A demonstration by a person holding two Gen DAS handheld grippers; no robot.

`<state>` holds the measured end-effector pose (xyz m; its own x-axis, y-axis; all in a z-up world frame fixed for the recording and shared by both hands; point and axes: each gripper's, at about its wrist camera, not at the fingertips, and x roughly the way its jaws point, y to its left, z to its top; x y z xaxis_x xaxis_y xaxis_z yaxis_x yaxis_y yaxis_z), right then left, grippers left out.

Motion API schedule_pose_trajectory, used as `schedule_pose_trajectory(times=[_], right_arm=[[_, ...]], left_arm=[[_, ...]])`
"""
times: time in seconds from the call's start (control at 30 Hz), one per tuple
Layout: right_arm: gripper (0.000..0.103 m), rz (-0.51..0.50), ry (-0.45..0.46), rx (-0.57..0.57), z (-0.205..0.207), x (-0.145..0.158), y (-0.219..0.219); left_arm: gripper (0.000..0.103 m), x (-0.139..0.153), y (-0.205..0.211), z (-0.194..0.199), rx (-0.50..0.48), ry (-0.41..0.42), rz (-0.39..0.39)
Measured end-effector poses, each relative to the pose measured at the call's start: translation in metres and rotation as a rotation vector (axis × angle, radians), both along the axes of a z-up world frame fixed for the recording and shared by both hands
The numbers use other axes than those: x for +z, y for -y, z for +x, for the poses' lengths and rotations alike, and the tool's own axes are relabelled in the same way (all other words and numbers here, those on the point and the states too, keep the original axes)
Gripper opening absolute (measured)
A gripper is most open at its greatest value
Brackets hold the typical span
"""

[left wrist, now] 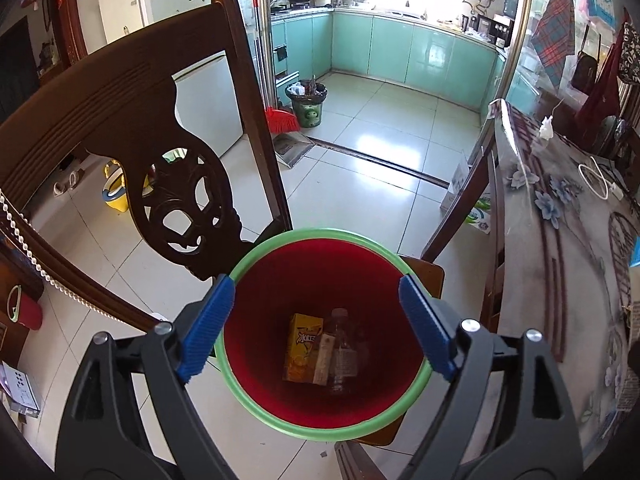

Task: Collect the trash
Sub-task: 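Lower the milk carton into the bucket and open the right tool, then move both tools back over the table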

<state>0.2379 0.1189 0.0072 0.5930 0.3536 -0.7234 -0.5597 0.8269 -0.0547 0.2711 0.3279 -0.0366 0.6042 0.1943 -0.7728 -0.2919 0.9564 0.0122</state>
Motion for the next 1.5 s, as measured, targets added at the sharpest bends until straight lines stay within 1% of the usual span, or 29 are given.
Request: schedule_pose_trajectory(times=[0.1, 0.2, 0.27, 0.43, 0.53, 0.57, 0.67, 0.9, 0.93, 0.97, 1.03, 1.07, 1.23, 1.27, 1.3, 1.5], right_arm=[[0.05, 0.006, -0.011, 0.012, 0.003, -0.003, -0.01], [0.05, 0.001, -0.018, 0.047, 0.006, -0.007, -0.028], [0.05, -0.006, -0.018, 0.074, 0.007, -0.011, -0.043], [0.05, -0.019, -0.047, 0.143, 0.018, -0.03, -0.089], [0.051, -0.036, -0.078, 0.176, 0.024, -0.045, -0.121], [0.051, -0.049, -0.083, 0.182, 0.026, -0.051, -0.131], [0.051, -0.075, -0.108, 0.189, 0.033, -0.069, -0.156], [0.052, -0.116, -0.187, 0.196, 0.046, -0.101, -0.191], [0.053, -0.124, -0.19, 0.197, 0.047, -0.105, -0.193], [0.058, -0.131, -0.178, 0.19, 0.048, -0.106, -0.195], [0.088, -0.137, -0.149, 0.172, 0.048, -0.105, -0.197], [0.092, -0.136, -0.14, 0.167, 0.048, -0.104, -0.196], [0.092, -0.142, -0.1, 0.176, 0.042, -0.092, -0.19], [0.093, -0.141, -0.091, 0.173, 0.04, -0.089, -0.187], [0.097, -0.137, -0.086, 0.169, 0.039, -0.087, -0.184], [0.096, -0.096, -0.056, 0.148, 0.023, -0.06, -0.152]], left_arm=[[0.084, 0.009, -0.002, -0.003, 0.029, 0.021, 0.03], [0.087, 0.026, -0.013, -0.011, 0.079, 0.073, 0.029], [0.09, 0.038, -0.025, -0.02, 0.133, 0.11, 0.027], [0.094, 0.071, -0.058, -0.043, 0.277, 0.21, 0.012], [0.098, 0.083, -0.071, -0.055, 0.353, 0.259, 0.017], [0.098, 0.086, -0.074, -0.058, 0.369, 0.268, 0.024], [0.098, 0.091, -0.078, -0.061, 0.377, 0.277, 0.036], [0.098, 0.097, -0.089, -0.072, 0.412, 0.303, -0.001], [0.098, 0.096, -0.09, -0.072, 0.414, 0.303, -0.008], [0.098, 0.096, -0.091, -0.071, 0.414, 0.303, -0.014], [0.098, 0.098, -0.091, -0.071, 0.416, 0.302, -0.016], [0.098, 0.098, -0.091, -0.071, 0.415, 0.304, -0.019], [0.098, 0.097, -0.089, -0.07, 0.412, 0.309, -0.021], [0.098, 0.098, -0.089, -0.069, 0.411, 0.31, -0.02], [0.098, 0.098, -0.088, -0.069, 0.409, 0.31, -0.018], [0.098, 0.107, -0.078, -0.072, 0.384, 0.336, -0.006]])
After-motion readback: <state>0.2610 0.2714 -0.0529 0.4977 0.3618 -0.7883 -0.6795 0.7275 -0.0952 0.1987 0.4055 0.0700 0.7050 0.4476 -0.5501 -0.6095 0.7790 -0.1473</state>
